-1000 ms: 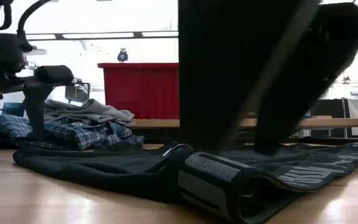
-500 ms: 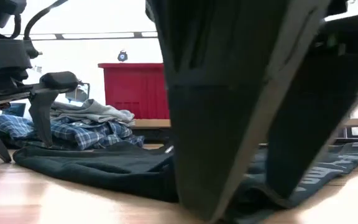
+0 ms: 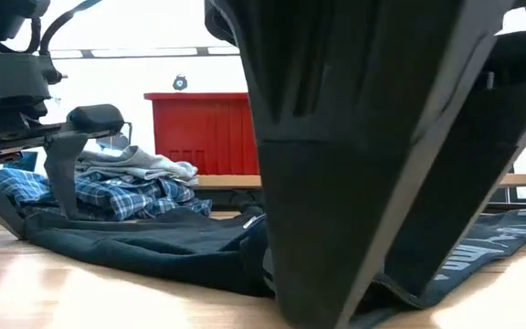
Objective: Fold Laundry from Bin
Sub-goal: Fold the black underwear
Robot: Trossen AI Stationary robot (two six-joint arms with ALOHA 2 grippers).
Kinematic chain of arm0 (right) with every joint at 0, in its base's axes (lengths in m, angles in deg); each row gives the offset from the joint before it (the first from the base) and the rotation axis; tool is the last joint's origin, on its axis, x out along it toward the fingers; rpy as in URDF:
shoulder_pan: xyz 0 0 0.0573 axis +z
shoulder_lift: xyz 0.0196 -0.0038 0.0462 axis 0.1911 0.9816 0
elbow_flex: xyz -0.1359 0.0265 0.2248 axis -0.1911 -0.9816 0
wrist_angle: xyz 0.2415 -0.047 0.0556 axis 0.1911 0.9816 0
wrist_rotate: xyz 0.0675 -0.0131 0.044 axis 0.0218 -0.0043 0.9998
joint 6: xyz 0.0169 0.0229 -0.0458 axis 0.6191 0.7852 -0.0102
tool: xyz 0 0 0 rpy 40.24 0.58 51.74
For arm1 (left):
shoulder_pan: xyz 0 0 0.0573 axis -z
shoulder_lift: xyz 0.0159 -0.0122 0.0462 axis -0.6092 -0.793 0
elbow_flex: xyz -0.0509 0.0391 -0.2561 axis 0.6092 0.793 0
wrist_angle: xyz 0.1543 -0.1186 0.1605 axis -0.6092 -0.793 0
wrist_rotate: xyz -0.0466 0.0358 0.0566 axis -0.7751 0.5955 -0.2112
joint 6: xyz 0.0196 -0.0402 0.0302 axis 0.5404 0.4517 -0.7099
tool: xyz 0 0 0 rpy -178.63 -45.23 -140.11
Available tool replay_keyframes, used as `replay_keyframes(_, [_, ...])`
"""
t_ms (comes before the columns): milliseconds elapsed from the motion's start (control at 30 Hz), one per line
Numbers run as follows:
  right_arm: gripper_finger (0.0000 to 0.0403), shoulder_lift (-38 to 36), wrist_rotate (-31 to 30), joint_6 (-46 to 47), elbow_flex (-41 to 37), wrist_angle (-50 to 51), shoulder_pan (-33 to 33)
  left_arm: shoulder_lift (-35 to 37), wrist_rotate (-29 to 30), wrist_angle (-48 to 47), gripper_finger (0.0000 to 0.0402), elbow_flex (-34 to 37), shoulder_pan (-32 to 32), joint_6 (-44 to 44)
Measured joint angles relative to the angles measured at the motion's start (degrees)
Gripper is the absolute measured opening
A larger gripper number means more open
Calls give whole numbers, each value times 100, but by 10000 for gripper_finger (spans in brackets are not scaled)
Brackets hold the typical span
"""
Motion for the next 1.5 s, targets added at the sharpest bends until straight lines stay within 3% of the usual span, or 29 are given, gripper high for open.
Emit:
replay_keyframes(100, [253,0,78,40,22,11,15,-38,-80,1,112,-60,-2,32])
replay_keyframes(233, [201,-9,165,35,31,15,39,-70,-422,-132,22,-187,-114,72])
replay_keyframes(400, [86,-94,300,-186,31,50,42,-86,-820,-912,4,-704,-260,486])
replay_keyframes(500, [23,-271,544,-477,31,116,39,-57,-1402,-1412,2,-1250,-251,502])
replay_keyframes(700, [11,-687,1138,-909,31,441,107,-50,-2346,-2031,1,-2286,-96,777])
replay_keyframes(933, [10,-1199,1613,-876,31,344,447,-26,-2537,-3421,0,-3642,320,1044])
replay_keyframes(1067, [11,-1423,1452,-752,31,465,683,-25,-2440,-3692,0,-4265,341,1024])
replay_keyframes(1200, [11,-1484,782,-456,31,1081,787,-48,-2160,-3730,0,-4583,-175,579])
replay_keyframes(1500, [12,-1482,565,-322,-375,2507,746,-616,-2176,-3854,0,-4579,-1609,-646])
